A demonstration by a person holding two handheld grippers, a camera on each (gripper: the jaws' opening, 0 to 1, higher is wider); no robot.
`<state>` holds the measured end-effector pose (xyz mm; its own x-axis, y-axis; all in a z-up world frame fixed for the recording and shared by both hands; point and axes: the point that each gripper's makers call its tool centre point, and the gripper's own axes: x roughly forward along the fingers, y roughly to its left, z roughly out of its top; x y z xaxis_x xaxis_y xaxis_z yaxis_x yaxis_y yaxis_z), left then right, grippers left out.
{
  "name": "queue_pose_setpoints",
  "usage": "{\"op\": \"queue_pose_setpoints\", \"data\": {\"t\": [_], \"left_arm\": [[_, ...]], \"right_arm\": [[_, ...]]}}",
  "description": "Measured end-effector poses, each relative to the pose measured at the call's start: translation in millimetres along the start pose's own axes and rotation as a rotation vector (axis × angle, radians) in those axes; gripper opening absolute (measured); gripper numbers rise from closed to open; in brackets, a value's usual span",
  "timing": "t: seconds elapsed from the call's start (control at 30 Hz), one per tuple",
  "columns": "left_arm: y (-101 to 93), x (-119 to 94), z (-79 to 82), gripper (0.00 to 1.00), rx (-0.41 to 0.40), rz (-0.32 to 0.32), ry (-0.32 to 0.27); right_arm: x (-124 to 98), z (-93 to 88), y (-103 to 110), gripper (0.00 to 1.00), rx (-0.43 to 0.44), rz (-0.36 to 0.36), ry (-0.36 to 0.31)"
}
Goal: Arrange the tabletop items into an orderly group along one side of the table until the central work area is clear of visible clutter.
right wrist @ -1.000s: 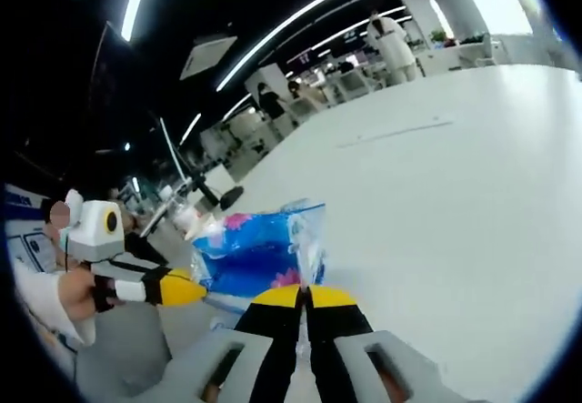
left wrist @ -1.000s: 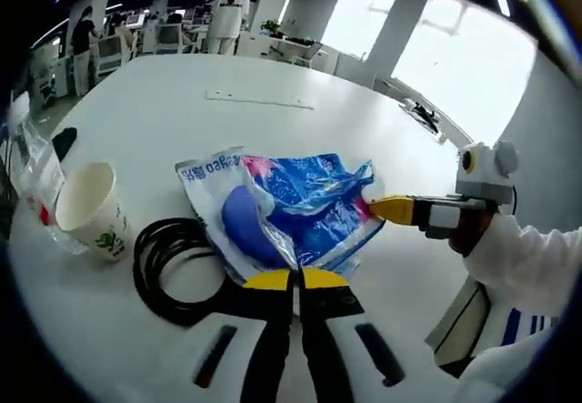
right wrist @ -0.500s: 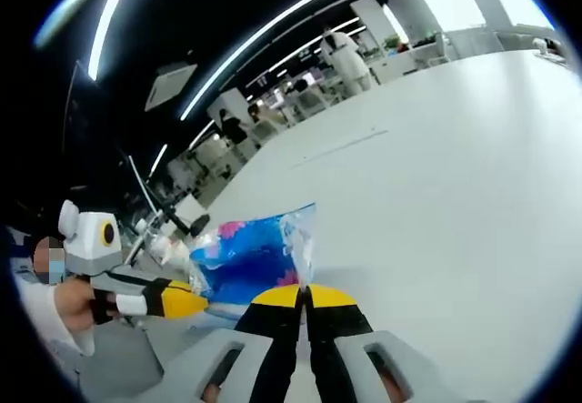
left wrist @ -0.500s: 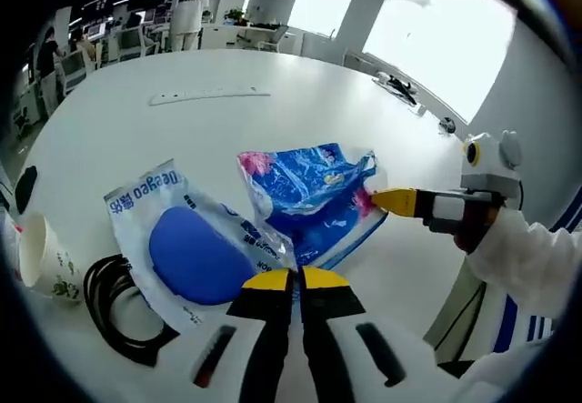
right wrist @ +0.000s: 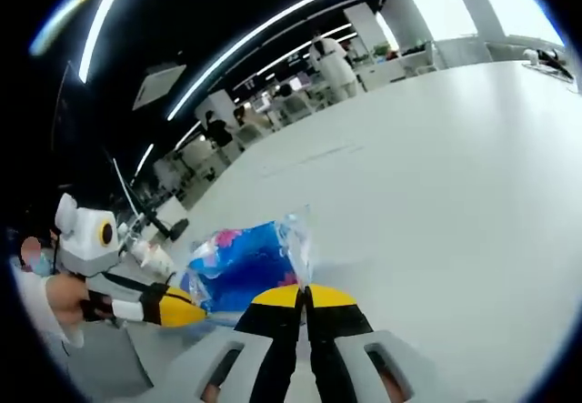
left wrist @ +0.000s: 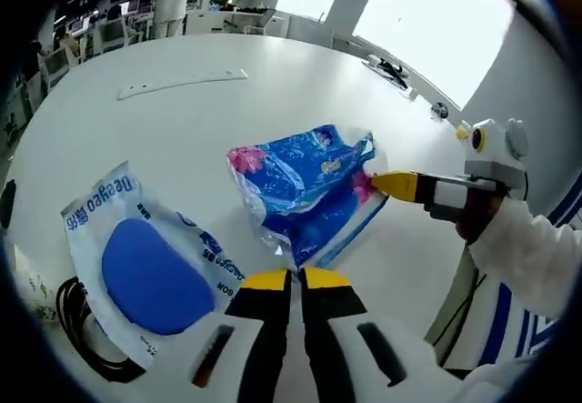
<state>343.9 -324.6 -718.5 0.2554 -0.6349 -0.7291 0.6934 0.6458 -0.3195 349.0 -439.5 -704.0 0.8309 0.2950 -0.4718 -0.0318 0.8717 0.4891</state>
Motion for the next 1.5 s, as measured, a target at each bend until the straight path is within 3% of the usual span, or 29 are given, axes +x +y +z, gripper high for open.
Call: {"op": "queue_pose_setpoints", "data": {"t": [0.13,0.3,0.5,0.83,1.07,1.27,1.5], "left_arm": [[2.1,8.0,-0.9,0.0,0.022,0.002,0.027],[5.9,19.2,-3.2,0.02,-0.023,-0.009,0.054],[10.9,26.8,-2.3,0.04,0.017,0.004,0.074],[23.8,34.5,-7.1,0.08,0.0,0.016,0.089],[27.4,37.2,-7.6,0.12,-0.01,0.016,0.075],[29.1,35.7,-2.6,0.12,-0.016,0.023,0.043],[28.4,24.2,8.7,0.15,0.045,0.015,-0.017]], "right_arm": [[0.8,2.1,-6.5,0.0,-0.002,-0.009,0.0],[5.6,-1.1,-13.7,0.0,0.015,-0.023,0.003],[12.4,-7.3,-18.0,0.0,0.007,-0.033,0.024],[24.7,-14.0,-19.6,0.0,-0.035,-0.031,0.055],[25.6,-22.6,-25.6,0.0,-0.047,-0.061,0.075],[25.5,-31.0,-32.6,0.0,0.005,-0.098,0.057],[26.8,-30.6,-33.3,0.05,0.01,-0.1,0.03]]}}
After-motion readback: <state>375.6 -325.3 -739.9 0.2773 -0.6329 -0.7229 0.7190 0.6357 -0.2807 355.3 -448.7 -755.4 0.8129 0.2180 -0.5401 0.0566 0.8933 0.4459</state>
